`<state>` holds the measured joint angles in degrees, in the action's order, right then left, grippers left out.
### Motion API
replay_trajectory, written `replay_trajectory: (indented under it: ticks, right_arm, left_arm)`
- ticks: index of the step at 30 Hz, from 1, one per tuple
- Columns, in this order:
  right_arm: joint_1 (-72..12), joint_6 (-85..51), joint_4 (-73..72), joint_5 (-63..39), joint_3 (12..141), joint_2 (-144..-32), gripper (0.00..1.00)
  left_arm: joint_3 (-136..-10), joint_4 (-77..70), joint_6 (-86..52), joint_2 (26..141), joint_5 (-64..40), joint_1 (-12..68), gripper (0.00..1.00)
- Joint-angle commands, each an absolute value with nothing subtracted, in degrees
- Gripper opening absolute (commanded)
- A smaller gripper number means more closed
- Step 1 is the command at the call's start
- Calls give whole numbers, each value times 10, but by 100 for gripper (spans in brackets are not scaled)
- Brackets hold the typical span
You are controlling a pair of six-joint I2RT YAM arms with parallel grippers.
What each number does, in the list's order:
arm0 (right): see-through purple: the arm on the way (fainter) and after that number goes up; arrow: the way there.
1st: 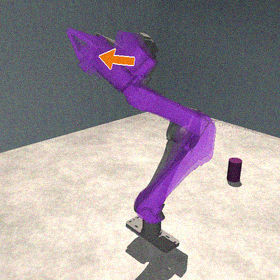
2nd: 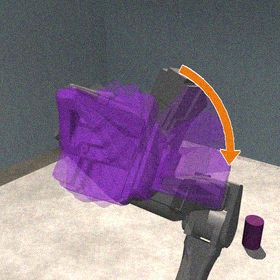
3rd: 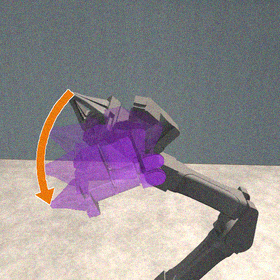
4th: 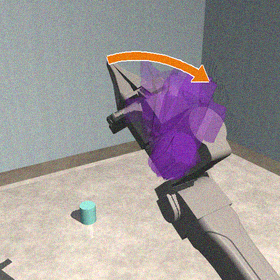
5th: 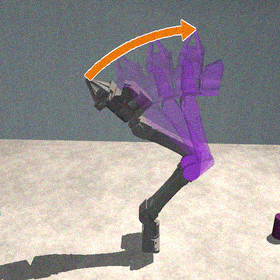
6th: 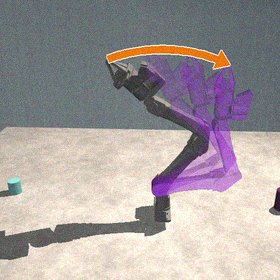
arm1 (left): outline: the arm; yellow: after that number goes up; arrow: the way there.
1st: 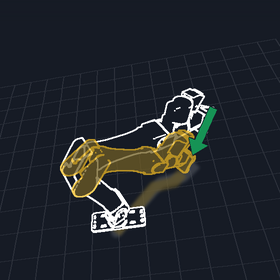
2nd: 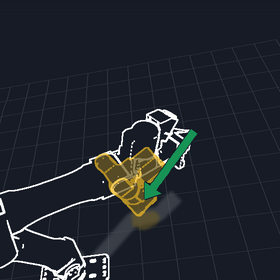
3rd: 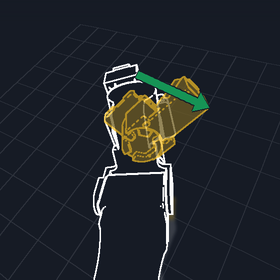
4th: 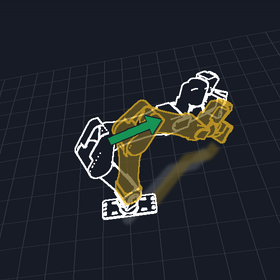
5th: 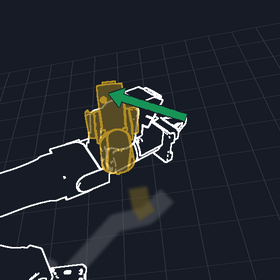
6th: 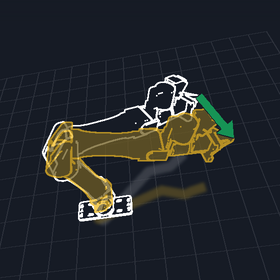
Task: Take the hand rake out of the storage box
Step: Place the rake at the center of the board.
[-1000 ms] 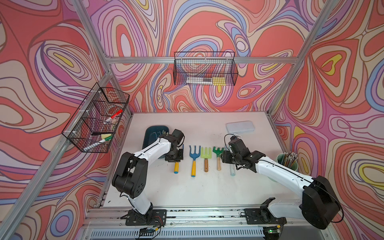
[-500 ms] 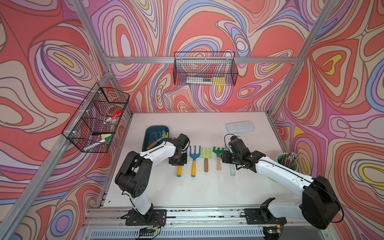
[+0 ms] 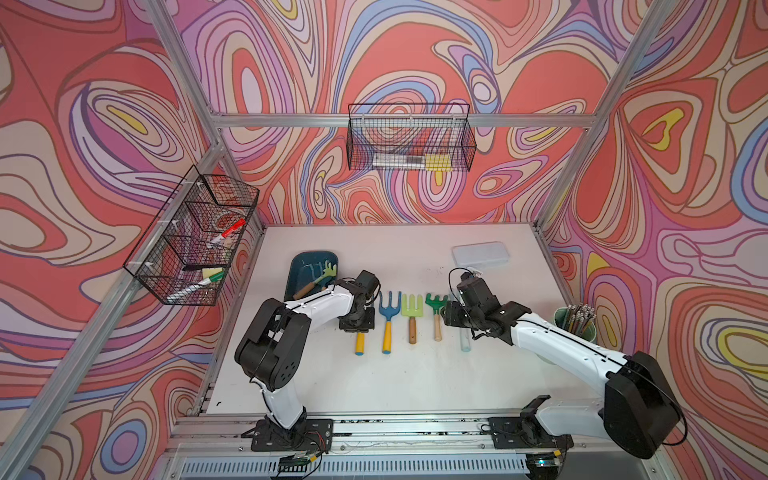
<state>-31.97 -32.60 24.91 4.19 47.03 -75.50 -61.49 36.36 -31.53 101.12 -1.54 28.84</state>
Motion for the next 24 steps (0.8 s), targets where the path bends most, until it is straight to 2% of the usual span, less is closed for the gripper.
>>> replay_trajectory:
  ticks: [1,10,18,24]
  right_arm:
    - [-323,-322,253,48,478,-748,56]
    - [-323,-322,249,47,474,-749,56]
    - [-324,-323,244,43,475,-754,56]
    - [-323,-320,250,47,475,-748,56]
  left_arm:
    - [-603,340,-318,1030,-11,288,3]
    - [-600,343,-320,1032,-8,288,4]
    - [-602,362,-326,1016,-1,288,24]
    - [-623,386,-326,1005,13,288,32]
